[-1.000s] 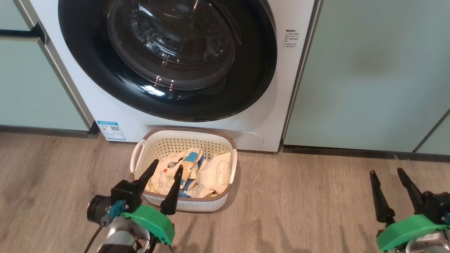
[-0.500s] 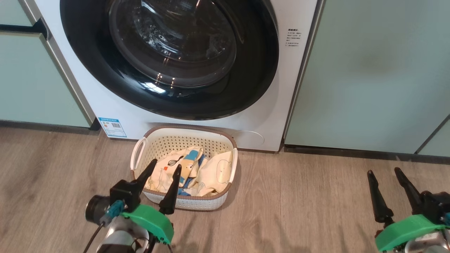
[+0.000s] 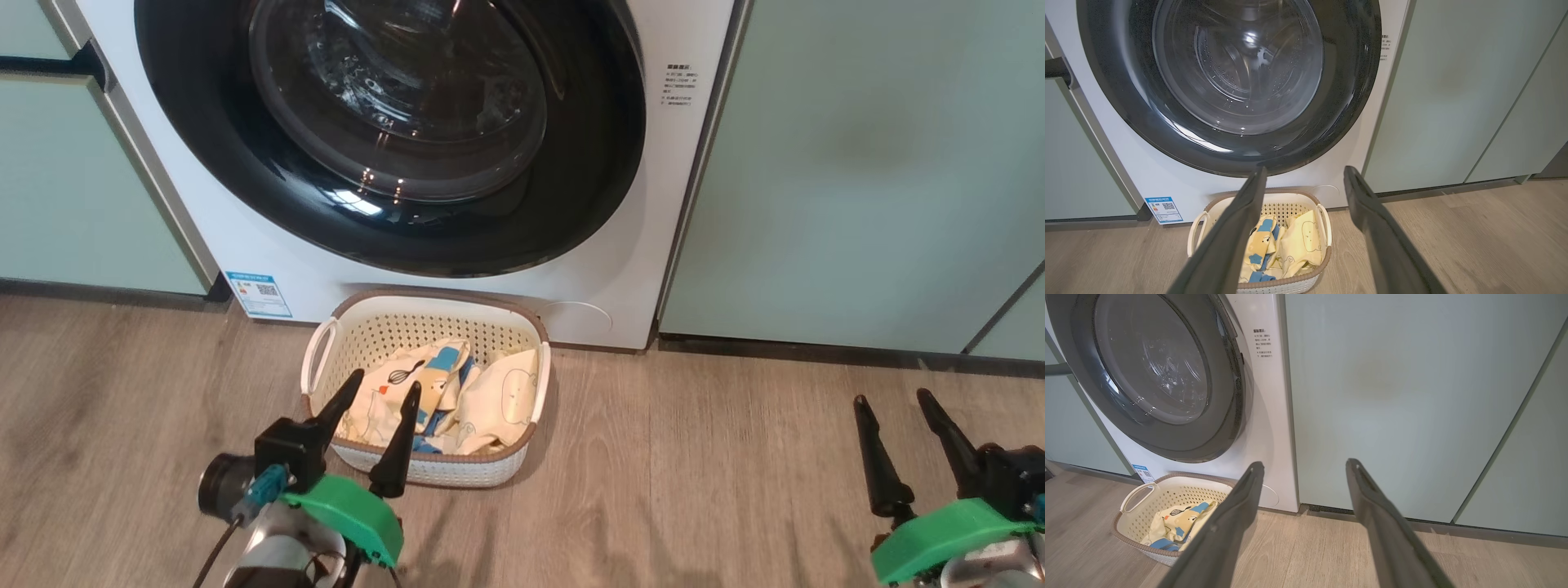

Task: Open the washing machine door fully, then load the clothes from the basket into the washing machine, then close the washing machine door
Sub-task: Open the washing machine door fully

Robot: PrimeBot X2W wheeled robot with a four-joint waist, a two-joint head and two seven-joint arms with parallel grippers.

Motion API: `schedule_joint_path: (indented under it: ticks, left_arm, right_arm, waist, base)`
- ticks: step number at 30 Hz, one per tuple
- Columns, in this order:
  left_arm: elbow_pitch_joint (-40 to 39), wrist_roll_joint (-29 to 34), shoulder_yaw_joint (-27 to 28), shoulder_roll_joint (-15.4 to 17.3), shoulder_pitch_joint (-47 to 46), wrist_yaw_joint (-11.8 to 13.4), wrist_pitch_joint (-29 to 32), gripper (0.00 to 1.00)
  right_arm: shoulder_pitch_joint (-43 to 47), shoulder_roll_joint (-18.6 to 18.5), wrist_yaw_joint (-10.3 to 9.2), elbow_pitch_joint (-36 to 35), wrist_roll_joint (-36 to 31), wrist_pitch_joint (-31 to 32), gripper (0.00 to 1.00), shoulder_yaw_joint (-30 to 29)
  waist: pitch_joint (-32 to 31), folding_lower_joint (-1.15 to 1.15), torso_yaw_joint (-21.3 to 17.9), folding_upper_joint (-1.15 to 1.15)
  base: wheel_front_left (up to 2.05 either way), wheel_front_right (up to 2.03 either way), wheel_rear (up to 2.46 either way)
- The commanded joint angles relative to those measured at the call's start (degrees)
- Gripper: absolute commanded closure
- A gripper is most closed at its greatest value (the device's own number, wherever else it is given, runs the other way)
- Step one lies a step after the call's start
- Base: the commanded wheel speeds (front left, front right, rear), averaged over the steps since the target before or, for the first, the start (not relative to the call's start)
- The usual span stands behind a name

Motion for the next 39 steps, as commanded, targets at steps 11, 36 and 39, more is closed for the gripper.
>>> schedule_joint_path:
  ticks: [11,36,39]
  left_arm:
    - [-2.2,-0.1,2.6,0.6,-3.2,0.0,-0.6,0.0]
    - [-4.3,0.5,1.9,-0.7,-8.1,-0.5,-0.6,0.0]
    - [-4.6,0.7,1.5,-1.0,-9.3,-0.7,-0.6,0.0]
  right_arm:
    - [-3.1,-0.1,-0.17,-1.8,1.5,-0.6,1.0,0.3]
    - [-15.9,-1.4,-0.17,2.6,39.0,7.3,1.0,0.7]
    - [-19.6,-1.7,-0.17,3.5,49.0,11.9,1.0,0.2]
  waist:
    - [1.0,0.0,0.1,0.0]
    - [10.9,0.0,3.1,0.0]
    - [12.5,0.0,3.8,0.0]
  base:
    - [0.0,0.0,0.0]
    - [0.0,0.0,0.0]
    - [0.0,0.0,0.0]
